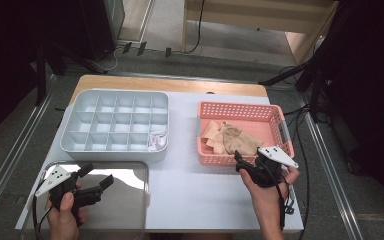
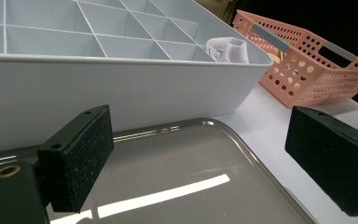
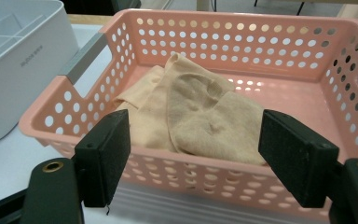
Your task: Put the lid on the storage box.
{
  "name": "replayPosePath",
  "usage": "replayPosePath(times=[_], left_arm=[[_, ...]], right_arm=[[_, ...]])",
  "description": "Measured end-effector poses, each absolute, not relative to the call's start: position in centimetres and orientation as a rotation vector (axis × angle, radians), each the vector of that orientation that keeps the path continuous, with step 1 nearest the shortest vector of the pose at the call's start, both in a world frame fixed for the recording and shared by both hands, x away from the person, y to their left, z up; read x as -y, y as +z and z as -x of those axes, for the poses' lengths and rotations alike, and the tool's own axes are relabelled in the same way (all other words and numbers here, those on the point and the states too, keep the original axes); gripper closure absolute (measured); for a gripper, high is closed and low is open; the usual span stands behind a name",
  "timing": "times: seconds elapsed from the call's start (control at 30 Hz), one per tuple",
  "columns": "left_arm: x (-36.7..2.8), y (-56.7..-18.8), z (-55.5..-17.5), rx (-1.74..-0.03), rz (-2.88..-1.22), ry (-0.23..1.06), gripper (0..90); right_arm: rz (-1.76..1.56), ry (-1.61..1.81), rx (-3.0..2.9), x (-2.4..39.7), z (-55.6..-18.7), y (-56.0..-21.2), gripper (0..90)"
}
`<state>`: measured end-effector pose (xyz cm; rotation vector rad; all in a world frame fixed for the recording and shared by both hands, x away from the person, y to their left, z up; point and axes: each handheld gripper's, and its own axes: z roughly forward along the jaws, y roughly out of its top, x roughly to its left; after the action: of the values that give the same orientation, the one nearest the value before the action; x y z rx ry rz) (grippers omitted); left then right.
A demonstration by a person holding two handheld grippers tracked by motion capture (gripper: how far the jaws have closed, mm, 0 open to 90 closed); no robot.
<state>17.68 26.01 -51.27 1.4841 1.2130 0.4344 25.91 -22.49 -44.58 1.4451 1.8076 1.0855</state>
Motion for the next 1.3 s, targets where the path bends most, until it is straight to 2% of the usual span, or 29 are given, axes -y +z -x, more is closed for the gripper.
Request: replayPosePath(times=[0.73, 0.97, 1.3], left_arm=[[-26.1, -51.5, -17.8, -1.218, -1.486, 0.422, 8.1], [-26.2, -51.6, -17.9, -1.221, -1.484, 0.414, 8.1], [-26.2, -51.7, -18.0, -1.224, -1.483, 0.411, 8.1]], right_arm=[[-1.654, 0.97, -1.903, 22.7, -33.2, -44.3, 31.4], [-1.831, 0.946, -1.911, 22.9, -35.2, -45.3, 32.0], [-1.92, 0.759, -1.99, 22.2, -37.2, -46.7, 31.0]])
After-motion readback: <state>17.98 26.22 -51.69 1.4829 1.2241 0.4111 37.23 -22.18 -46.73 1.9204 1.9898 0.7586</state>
